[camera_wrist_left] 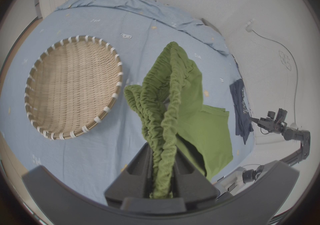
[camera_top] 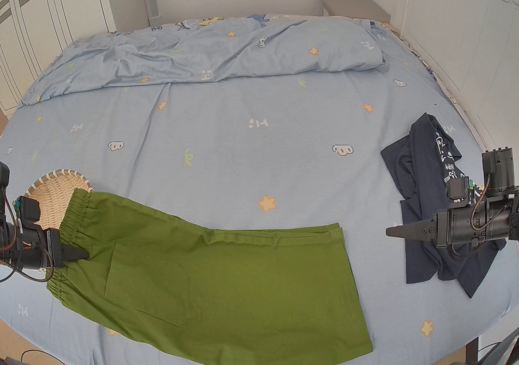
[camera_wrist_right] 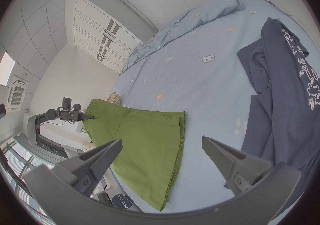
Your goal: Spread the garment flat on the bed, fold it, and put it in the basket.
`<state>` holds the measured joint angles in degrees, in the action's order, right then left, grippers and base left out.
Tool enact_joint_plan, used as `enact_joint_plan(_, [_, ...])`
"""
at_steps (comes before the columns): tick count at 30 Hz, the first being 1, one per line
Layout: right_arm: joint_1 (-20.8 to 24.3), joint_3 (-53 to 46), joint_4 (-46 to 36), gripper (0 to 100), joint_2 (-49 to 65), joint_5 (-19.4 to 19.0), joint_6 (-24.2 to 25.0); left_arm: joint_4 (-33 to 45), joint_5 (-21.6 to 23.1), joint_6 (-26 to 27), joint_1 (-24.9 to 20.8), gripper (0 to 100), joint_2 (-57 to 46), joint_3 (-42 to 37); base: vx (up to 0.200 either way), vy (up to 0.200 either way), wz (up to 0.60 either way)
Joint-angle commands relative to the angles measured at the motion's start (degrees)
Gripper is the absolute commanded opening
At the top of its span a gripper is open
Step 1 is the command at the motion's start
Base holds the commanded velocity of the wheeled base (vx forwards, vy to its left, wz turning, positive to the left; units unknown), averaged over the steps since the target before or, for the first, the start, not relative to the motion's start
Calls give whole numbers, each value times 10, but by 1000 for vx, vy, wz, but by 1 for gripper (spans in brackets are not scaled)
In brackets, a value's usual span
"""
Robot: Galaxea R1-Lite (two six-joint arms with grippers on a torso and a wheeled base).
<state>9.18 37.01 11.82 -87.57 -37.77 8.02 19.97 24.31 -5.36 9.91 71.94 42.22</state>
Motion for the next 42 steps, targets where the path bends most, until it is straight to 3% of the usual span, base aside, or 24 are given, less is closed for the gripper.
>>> enact_joint_plan(1, [0, 3, -3, 100, 7, 0, 0, 34, -22, -2, -66, 0, -27, 52, 0, 0, 0])
enact_joint_plan(7, [0, 3, -3, 100, 7, 0, 0, 33, -70, -24, -126, 0, -25, 56, 0, 0, 0])
enact_joint_plan(13, [1, 3, -3, 100, 7, 0, 1, 34, -124, -109, -239, 0, -25, 79, 0, 0, 0])
enact_joint_plan(19, [1, 5, -2, 100, 6, 2, 1, 37, -180, -134, -312, 0, -7, 95, 0, 0, 0])
enact_joint_plan(23, [1, 6, -2, 100, 6, 14, 0, 40, -240, -228, -408, 0, 34, 140, 0, 0, 0])
enact_joint_plan(25, [1, 6, -2, 100, 6, 15, 0, 41, -249, -247, -423, 0, 44, 147, 0, 0, 0])
enact_joint_plan(26, [1, 6, -2, 100, 6, 15, 0, 39, -263, -283, -459, 0, 65, 157, 0, 0, 0])
enact_joint_plan(29, [1, 6, -2, 100, 6, 15, 0, 32, -267, -322, -488, 0, 94, 169, 0, 0, 0])
enact_joint_plan(36, [1, 6, -2, 100, 3, 16, 0, 31, -267, -359, -501, 0, 144, 205, 0, 0, 0])
enact_joint_plan(38, [1, 6, -1, 100, 3, 16, 0, 31, -267, -389, -532, 0, 176, 215, 0, 0, 0])
enact_joint_plan(42, [2, 5, -1, 100, 2, 16, 0, 14, -267, -394, -563, 0, 202, 219, 0, 0, 0])
